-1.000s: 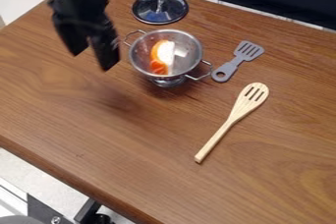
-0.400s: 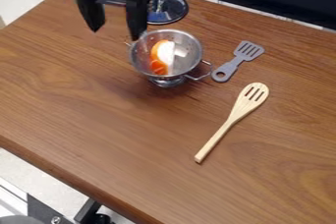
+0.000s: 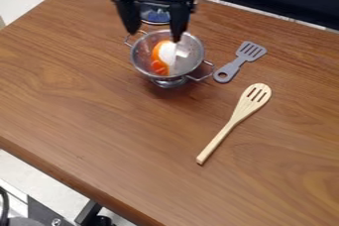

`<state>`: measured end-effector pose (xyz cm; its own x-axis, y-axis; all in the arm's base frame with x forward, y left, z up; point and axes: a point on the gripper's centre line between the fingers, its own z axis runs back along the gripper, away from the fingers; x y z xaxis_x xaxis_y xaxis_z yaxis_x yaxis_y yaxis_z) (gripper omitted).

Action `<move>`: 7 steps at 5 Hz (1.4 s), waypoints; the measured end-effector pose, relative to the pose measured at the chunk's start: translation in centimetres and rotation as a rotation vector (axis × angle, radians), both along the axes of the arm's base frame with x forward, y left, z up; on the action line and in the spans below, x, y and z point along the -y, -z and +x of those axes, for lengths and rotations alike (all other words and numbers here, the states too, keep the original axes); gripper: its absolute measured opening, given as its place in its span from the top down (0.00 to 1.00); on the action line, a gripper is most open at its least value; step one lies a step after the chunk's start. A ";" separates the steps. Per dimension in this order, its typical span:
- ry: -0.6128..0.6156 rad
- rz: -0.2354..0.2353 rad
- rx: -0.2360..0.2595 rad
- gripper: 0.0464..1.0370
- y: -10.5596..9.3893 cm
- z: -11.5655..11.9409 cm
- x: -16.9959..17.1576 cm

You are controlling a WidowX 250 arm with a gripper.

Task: Moved down the silver pot into the left side of wooden spoon

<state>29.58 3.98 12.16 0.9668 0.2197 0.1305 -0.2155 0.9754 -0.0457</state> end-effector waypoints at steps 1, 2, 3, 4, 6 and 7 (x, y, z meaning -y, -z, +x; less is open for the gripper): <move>-0.040 -0.032 0.023 0.04 0.3 0.8 1.3; 0.012 -0.035 0.029 0.04 0.1 2.6 3.0; 0.001 -0.030 0.025 0.04 0.6 3.9 3.8; -0.059 -0.020 0.034 0.04 0.9 5.3 2.9; 0.013 -0.064 -0.019 0.04 1.7 5.9 4.1; 0.068 -0.069 0.003 0.04 0.2 4.2 6.3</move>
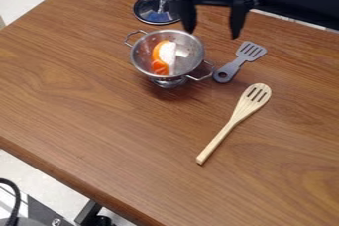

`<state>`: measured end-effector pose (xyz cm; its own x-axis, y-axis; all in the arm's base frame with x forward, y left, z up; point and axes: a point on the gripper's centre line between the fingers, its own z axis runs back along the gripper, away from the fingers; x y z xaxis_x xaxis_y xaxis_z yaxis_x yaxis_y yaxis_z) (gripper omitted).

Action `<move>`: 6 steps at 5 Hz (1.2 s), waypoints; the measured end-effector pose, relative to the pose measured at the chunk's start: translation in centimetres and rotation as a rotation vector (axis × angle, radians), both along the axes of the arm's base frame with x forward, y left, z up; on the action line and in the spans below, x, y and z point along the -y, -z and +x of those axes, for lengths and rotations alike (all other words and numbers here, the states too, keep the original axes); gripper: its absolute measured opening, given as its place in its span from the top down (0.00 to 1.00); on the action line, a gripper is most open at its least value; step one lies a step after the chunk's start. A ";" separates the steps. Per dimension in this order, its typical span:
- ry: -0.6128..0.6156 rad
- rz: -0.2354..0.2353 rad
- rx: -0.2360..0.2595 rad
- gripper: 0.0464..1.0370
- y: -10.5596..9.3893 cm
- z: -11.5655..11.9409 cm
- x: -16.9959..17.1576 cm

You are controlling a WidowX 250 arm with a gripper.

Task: Moved down the silver pot into the left side of wooden spoon

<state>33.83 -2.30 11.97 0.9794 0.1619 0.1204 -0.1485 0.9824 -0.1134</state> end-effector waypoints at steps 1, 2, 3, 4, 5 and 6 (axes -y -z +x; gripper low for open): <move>-0.028 0.020 0.016 0.04 0.3 -0.4 0.6; -0.157 0.101 0.059 0.04 0.5 0.3 -0.5; -0.207 0.143 0.045 0.04 2.0 0.7 -1.3; -0.227 0.149 0.006 0.04 3.4 0.8 -1.4; -0.291 0.166 -0.014 0.04 4.7 1.3 -1.3; -0.335 0.155 -0.007 0.04 4.7 1.8 -1.2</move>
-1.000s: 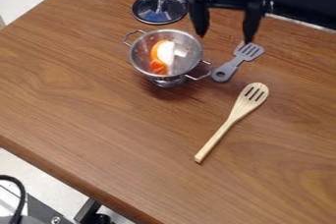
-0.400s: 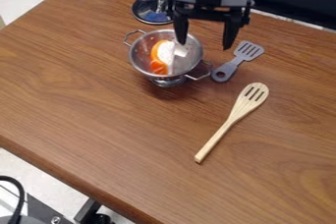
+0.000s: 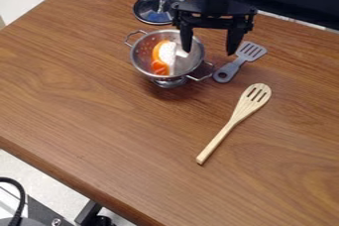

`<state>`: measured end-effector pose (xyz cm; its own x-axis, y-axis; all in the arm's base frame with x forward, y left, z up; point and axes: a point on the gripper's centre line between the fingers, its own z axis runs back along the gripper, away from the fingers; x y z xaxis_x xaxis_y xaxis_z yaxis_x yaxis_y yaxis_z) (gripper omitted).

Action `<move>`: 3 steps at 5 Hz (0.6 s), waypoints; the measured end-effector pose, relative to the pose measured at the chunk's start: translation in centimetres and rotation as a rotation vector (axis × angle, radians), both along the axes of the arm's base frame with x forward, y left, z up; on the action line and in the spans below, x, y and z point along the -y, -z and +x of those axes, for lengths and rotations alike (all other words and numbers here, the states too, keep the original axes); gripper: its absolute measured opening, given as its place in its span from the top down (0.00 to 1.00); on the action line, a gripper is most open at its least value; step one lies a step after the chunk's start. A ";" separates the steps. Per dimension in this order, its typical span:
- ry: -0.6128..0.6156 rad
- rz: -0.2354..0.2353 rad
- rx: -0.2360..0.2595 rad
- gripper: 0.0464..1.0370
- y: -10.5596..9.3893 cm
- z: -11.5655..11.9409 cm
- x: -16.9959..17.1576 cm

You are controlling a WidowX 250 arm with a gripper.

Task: Moved down the silver pot into the left side of wooden spoon

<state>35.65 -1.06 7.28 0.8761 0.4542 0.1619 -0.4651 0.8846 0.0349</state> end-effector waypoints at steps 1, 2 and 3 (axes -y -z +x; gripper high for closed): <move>-0.048 -0.006 0.004 0.04 0.1 0.2 -0.3; -0.072 0.003 -0.006 0.04 0.5 0.1 -0.3; -0.118 0.027 -0.027 0.06 1.4 -0.1 -0.3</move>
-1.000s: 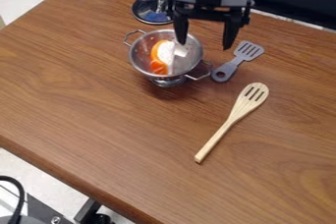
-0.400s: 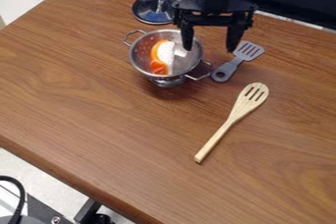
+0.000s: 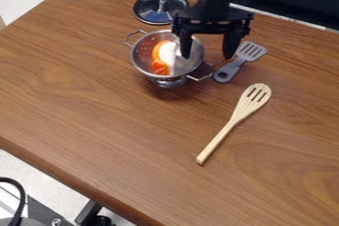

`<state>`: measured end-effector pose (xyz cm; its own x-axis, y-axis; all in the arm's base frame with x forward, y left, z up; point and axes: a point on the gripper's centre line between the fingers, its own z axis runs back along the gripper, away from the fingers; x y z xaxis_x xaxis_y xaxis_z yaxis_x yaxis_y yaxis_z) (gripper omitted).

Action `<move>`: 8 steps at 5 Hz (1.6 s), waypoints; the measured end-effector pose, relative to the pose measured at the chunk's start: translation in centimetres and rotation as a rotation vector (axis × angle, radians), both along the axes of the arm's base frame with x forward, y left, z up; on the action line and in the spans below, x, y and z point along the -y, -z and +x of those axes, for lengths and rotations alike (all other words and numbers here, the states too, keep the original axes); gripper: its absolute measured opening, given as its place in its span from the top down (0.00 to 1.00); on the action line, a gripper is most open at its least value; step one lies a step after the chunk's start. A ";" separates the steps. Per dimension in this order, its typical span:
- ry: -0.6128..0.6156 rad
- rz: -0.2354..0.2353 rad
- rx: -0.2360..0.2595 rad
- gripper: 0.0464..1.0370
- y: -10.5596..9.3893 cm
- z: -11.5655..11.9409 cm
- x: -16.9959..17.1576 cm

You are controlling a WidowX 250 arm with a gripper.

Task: Moved down the silver pot into the left side of wooden spoon

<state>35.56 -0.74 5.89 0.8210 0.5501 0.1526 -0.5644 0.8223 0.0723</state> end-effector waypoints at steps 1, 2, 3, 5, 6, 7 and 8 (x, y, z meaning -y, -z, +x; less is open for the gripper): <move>-0.034 0.019 -0.007 0.20 0.5 -0.5 0.0; -0.044 0.024 -0.005 0.50 0.7 -0.6 0.1; -0.061 0.033 -0.001 0.76 0.8 -0.7 -0.2; -0.076 0.062 -0.006 0.91 0.5 -1.0 -0.6; -0.064 0.090 -0.044 0.96 -0.1 -1.3 -0.8; -0.061 0.148 -0.078 0.98 -1.0 -1.6 -0.8; -0.023 0.185 -0.150 0.99 -1.2 -2.6 -0.9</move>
